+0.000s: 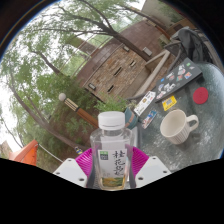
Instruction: Pour water
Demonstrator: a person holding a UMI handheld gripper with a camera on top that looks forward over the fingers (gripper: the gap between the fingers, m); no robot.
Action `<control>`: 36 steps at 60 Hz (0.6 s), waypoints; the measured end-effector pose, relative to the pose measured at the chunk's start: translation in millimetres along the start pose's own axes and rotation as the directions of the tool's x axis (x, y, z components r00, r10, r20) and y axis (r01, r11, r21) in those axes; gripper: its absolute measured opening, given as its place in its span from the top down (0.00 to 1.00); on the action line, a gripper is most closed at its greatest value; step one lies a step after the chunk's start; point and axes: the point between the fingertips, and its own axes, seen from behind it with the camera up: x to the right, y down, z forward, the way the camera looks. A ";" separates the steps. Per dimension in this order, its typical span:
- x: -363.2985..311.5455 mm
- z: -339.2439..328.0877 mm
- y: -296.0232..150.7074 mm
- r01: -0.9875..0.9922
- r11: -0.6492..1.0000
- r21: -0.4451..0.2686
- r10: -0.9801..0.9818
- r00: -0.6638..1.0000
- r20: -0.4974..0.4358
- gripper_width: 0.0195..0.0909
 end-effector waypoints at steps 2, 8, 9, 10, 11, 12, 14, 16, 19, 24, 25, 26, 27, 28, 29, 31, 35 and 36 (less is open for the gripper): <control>-15.5 -0.3 -14.4 -0.148 0.989 0.019 0.148 0.989 0.009 0.59; -2.2 26.6 -30.5 -0.600 0.800 -0.015 0.598 0.796 0.094 0.59; 0.5 25.7 -35.2 -0.665 0.746 -0.032 0.664 0.738 0.121 0.59; 12.9 26.2 -45.8 -0.753 0.654 -0.070 0.753 0.640 0.151 0.59; 18.1 26.3 -44.3 -0.785 0.615 -0.073 0.784 0.598 0.166 0.60; 22.3 25.9 -48.6 -0.827 0.556 -0.083 0.825 0.537 0.176 0.59; 31.2 23.6 -54.7 -0.883 0.459 -0.096 0.880 0.438 0.183 0.59; 28.2 36.3 -58.6 -0.921 0.387 -0.051 0.914 0.375 0.157 0.59; 35.4 30.6 -58.9 -0.941 0.334 -0.051 0.935 0.324 0.146 0.59; 38.8 35.6 -69.4 -0.977 0.203 -0.063 0.967 0.190 0.167 0.59; 38.5 32.3 -72.5 -0.981 0.182 -0.067 0.970 0.167 0.176 0.59; 38.5 29.1 -74.8 -0.984 0.166 -0.070 0.972 0.151 0.182 0.60; 39.1 34.5 -75.8 -0.986 0.155 -0.068 0.973 0.141 0.182 0.59; 38.8 31.9 -75.8 -0.986 0.154 -0.069 0.974 0.140 0.179 0.59; 38.6 29.3 -74.8 -0.985 0.158 -0.069 0.974 0.144 0.173 0.59; 51.0 22.0 -68.8 -0.975 0.185 -0.120 0.970 0.162 0.180 0.59; 43.3 18.9 -71.4 -0.967 0.212 -0.137 0.965 0.186 0.182 0.59; 40.4 15.7 -72.1 -0.965 0.220 -0.144 0.964 0.193 0.182 0.59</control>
